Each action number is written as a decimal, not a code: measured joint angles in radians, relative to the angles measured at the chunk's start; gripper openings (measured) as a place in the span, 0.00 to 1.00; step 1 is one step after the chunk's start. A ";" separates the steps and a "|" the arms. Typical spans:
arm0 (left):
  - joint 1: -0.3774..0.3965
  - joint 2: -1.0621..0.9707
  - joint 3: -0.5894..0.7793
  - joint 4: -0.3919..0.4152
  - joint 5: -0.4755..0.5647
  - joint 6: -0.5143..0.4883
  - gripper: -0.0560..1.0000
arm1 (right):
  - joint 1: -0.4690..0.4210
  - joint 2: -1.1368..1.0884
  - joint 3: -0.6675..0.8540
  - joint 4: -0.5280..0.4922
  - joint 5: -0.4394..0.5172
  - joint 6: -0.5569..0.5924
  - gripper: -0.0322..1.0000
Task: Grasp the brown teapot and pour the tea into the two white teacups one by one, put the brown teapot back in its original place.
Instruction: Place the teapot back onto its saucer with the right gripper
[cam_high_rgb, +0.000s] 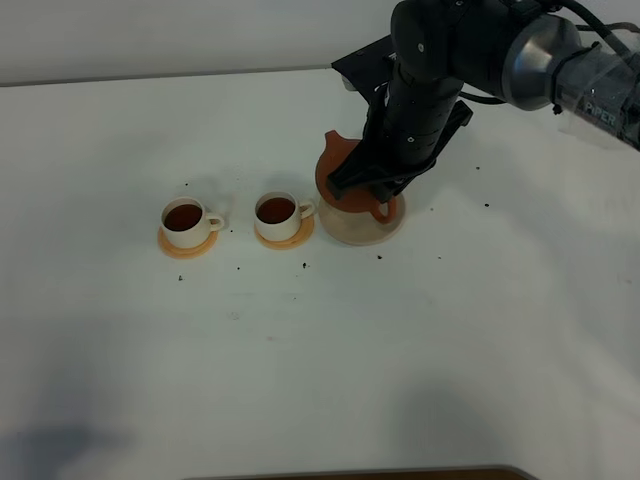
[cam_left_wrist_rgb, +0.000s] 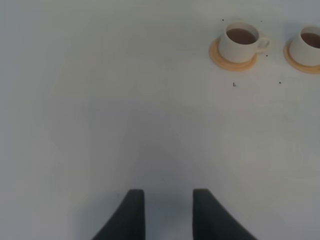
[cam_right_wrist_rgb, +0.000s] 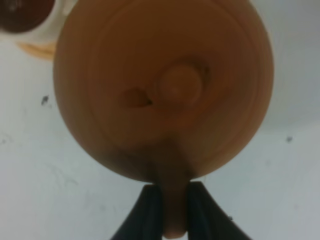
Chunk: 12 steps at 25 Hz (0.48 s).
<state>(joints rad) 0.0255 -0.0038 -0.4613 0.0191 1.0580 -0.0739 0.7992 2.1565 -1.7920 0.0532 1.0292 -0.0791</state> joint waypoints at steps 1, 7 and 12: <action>0.000 0.000 0.000 0.000 0.000 0.000 0.31 | 0.000 0.005 0.000 -0.003 -0.003 0.000 0.16; 0.000 0.000 0.000 0.000 0.000 0.000 0.31 | 0.000 0.051 0.000 -0.008 -0.004 0.001 0.16; 0.000 0.000 0.000 0.000 0.000 0.000 0.31 | 0.000 0.052 0.000 -0.008 -0.006 0.002 0.16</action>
<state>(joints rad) 0.0255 -0.0038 -0.4613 0.0191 1.0580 -0.0739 0.7992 2.2089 -1.7920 0.0451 1.0230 -0.0772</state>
